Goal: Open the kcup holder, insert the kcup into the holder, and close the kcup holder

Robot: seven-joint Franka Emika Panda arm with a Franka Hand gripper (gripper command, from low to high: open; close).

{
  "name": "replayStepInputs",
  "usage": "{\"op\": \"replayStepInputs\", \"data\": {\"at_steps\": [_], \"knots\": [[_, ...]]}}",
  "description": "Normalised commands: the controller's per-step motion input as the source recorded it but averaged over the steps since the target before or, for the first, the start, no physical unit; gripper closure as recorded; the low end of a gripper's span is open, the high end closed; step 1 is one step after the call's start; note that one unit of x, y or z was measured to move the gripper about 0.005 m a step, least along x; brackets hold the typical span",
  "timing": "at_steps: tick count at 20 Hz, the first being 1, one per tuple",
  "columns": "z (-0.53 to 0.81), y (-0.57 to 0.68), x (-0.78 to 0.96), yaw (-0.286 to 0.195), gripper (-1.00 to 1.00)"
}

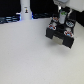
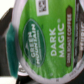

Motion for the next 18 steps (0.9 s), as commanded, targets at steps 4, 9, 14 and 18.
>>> {"op": "replayStepInputs", "data": {"at_steps": [4, 9, 14, 18], "knots": [[-0.10, 0.02, 0.10, 0.001, 1.00], [0.01, -0.05, 0.15, -0.002, 1.00], [0.21, -0.17, 0.53, -0.046, 1.00], [0.00, -0.08, 0.18, -0.013, 1.00]]}}
